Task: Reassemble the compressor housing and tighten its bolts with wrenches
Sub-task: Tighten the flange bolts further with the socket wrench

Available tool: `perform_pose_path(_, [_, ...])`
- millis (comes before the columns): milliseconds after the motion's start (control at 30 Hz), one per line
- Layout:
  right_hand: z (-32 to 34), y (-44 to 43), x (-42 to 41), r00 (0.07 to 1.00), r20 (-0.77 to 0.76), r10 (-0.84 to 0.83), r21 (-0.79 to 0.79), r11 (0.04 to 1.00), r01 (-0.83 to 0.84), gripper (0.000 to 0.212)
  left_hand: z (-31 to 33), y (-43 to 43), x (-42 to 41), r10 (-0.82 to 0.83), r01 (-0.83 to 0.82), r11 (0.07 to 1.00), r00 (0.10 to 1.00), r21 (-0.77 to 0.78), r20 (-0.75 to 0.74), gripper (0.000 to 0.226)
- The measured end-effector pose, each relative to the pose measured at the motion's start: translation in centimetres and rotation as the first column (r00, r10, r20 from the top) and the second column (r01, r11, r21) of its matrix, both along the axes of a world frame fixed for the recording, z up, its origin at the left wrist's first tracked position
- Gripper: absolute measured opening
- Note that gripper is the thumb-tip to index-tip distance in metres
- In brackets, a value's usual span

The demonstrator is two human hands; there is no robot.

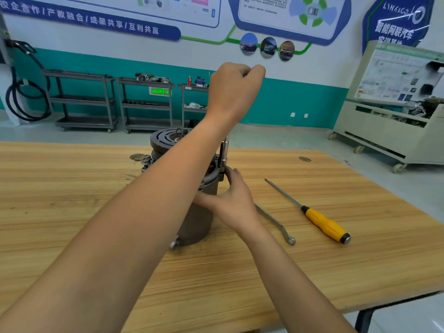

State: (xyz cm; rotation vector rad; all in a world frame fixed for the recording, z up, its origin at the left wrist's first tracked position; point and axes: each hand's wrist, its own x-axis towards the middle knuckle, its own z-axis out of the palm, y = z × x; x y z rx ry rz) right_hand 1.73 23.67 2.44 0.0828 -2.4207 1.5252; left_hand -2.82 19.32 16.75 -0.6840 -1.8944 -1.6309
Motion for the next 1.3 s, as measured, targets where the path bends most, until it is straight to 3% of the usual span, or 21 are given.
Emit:
perform_pose_path(100, [0.1, 0.0, 0.0, 1.000, 0.027, -0.012, 0.032, 0.999, 0.011, 0.105, 0.3, -0.9, -0.4, -0.262, 0.258, 0.965, 0.958, 0.047, 0.117, 0.046])
perform_pose_path(200, [0.1, 0.0, 0.0, 1.000, 0.004, -0.025, 0.050, 0.998, 0.025, 0.096, 0.7, -2.4, -1.1, -0.559, 0.560, 0.824, 0.780, 0.085, 0.279, 0.039])
perform_pose_path(267, [0.1, 0.0, -0.1, 1.000, 0.003, -0.028, 0.055, 0.998, 0.027, 0.094, 0.9, -2.5, -1.3, -0.605, 0.631, 0.774, 0.719, 0.042, 0.342, 0.039])
perform_pose_path(367, [0.1, 0.0, -0.1, 0.999, 0.037, -0.028, 0.060, 0.998, 0.025, 0.100, 0.8, -2.1, -0.9, -0.463, 0.494, 0.869, 0.817, -0.003, 0.344, 0.038])
perform_pose_path(433, [0.1, 0.0, 0.0, 0.998, 0.046, -0.038, 0.058, 0.998, 0.035, 0.103, 0.5, -1.5, -0.1, -0.226, 0.262, 0.960, 0.934, -0.102, 0.275, 0.030])
perform_pose_path(500, [0.2, -0.1, 0.1, 0.996, 0.066, -0.055, 0.059, 0.997, 0.052, 0.098, -0.5, -0.4, 0.6, 0.017, 0.001, 0.992, 0.991, -0.130, 0.131, 0.032])
perform_pose_path(600, [0.7, -0.4, 0.1, 0.998, 0.057, -0.025, 0.144, 0.989, 0.016, 0.064, -2.1, 1.1, 2.0, 0.219, -0.216, 0.975, 0.974, 0.061, -0.058, 0.034])
perform_pose_path(667, [1.0, -0.8, 0.1, 0.996, 0.072, -0.044, 0.134, 0.990, 0.034, 0.040, -2.3, 1.6, 2.2, 0.173, -0.161, 0.958, 0.985, 0.236, -0.031, 0.038])
perform_pose_path(700, [0.9, -0.7, 0.1, 0.996, 0.071, -0.051, 0.131, 0.991, 0.041, 0.037, -2.0, 1.8, 2.1, 0.127, -0.123, 0.942, 0.992, 0.311, 0.007, 0.041])
perform_pose_path(800, [0.7, -0.3, -0.1, 0.997, 0.060, -0.041, 0.149, 0.988, 0.032, 0.059, -1.1, 1.9, 1.8, 0.047, -0.076, 0.926, 0.995, 0.371, 0.087, 0.049])
perform_pose_path(967, [-0.1, -0.2, 0.1, 0.997, 0.061, -0.047, 0.021, 0.999, 0.046, 0.104, -0.5, -0.4, 0.8, -0.227, 0.159, 0.918, 0.962, 0.364, 0.152, 0.044])
perform_pose_path(1133, [-0.2, 0.1, -0.3, 1.000, 0.008, -0.024, 0.013, 1.000, 0.024, 0.111, -0.3, -0.8, 0.1, -0.373, 0.331, 0.922, 0.898, 0.198, 0.234, 0.041])
perform_pose_path(1300, [-0.4, 0.2, -0.5, 0.999, -0.004, -0.036, 0.038, 0.999, 0.036, 0.111, -0.4, -2.1, -0.6, -0.594, 0.547, 0.803, 0.768, 0.237, 0.240, 0.043])
